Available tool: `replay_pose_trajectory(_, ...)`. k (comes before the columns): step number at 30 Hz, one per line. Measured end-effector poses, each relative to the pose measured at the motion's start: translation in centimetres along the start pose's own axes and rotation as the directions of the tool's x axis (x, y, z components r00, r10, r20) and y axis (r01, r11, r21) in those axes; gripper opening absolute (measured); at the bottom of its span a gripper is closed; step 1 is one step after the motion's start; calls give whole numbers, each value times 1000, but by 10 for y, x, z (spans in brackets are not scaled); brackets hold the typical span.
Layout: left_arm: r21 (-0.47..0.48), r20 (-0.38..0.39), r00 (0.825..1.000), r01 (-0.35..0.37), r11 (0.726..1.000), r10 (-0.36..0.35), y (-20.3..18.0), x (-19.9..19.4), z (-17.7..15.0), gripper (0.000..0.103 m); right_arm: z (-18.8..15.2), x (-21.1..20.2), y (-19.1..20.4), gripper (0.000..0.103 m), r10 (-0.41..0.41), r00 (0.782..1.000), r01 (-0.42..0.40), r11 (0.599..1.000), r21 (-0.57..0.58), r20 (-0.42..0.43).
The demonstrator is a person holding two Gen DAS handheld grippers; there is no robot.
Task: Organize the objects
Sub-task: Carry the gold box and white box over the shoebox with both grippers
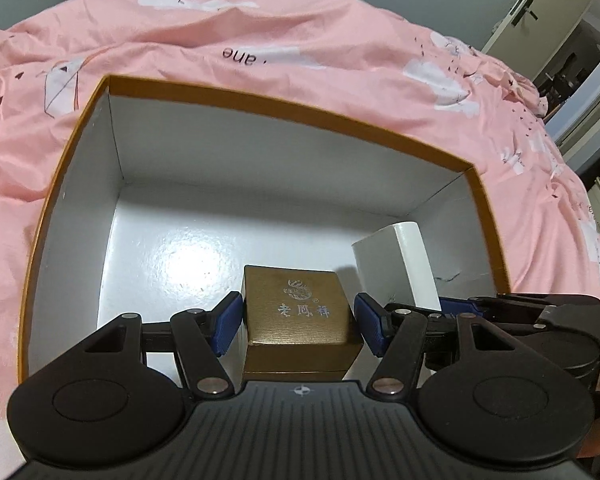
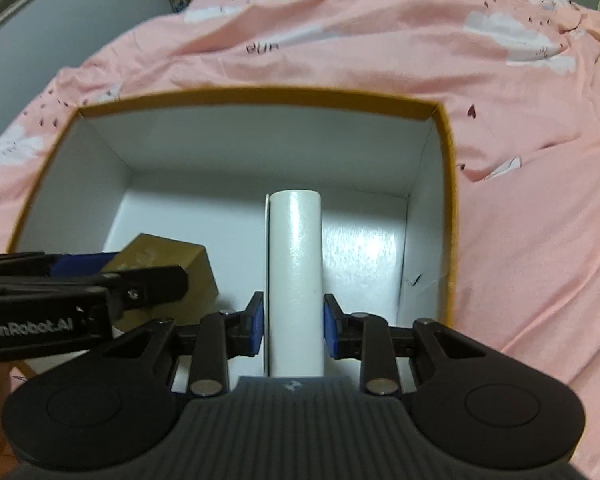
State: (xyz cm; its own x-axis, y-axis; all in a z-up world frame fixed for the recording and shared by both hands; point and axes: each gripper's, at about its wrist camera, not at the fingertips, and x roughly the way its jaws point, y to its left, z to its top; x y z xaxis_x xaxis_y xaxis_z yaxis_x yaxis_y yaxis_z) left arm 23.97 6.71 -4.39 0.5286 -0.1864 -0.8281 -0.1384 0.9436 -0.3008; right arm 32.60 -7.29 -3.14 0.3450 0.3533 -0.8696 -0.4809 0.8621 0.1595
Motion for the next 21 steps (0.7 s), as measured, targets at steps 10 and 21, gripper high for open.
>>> replay_pose_trajectory(10,19,-81,997,-19,1000,21,9,18,-6,70,1,18,9,31,-40,995,25,987,-162,-93)
replay_pose_trajectory(21,17,-107,994,-14,1000,16,10,15,-6,71,-6,5,29,38,-177,979,120,896,-428,-98)
